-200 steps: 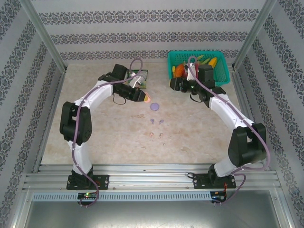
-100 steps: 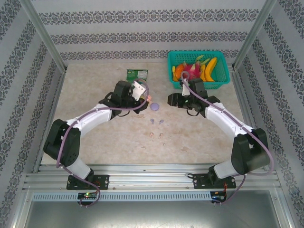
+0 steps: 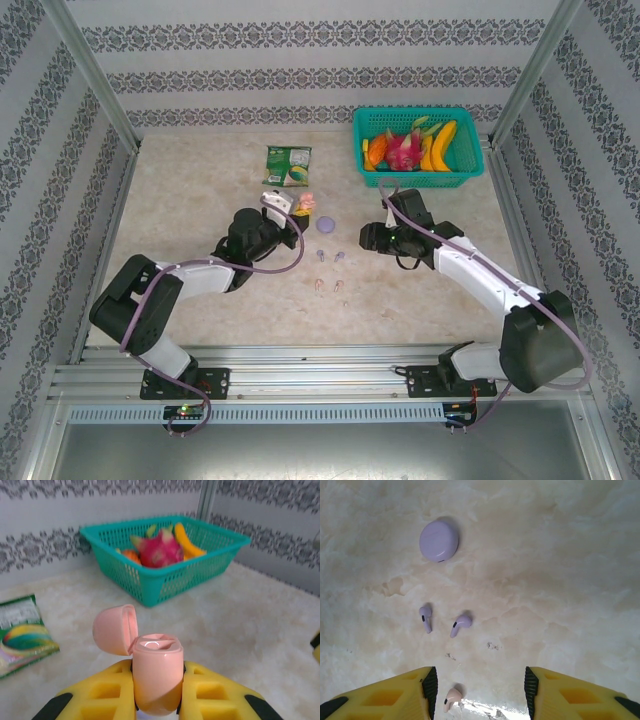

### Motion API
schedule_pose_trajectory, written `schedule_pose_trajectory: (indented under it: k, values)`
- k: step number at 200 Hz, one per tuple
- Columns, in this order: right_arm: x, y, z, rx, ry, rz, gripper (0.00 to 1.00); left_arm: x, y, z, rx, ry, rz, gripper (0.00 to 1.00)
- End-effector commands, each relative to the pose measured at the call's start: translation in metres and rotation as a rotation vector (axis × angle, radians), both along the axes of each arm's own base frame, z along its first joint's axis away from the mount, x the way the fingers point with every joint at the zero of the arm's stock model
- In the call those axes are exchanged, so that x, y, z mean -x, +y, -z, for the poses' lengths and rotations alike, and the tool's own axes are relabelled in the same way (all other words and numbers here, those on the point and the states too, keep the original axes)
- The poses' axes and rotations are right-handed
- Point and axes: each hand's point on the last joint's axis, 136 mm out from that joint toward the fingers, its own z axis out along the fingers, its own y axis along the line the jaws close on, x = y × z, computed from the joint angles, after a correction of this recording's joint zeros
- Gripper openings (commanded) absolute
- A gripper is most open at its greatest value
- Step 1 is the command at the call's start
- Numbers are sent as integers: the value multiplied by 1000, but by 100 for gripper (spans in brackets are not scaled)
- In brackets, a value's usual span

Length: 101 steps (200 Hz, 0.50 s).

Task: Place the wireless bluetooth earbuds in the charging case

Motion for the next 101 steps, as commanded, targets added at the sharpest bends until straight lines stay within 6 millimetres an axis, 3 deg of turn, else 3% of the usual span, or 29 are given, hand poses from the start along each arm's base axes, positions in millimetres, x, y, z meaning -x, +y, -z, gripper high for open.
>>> schedule_pose_trajectory:
  k: [1, 38, 101]
  values:
    - [6, -9, 1, 37, 2, 81, 51, 7, -8, -49, 143, -170, 41, 0]
    - [7, -3, -7, 27, 3, 113, 50, 23, -29, -54, 151, -217, 209, 0]
    - [14, -6, -4, 60, 35, 223, 50, 15, -12, -57, 202, -294, 208, 0]
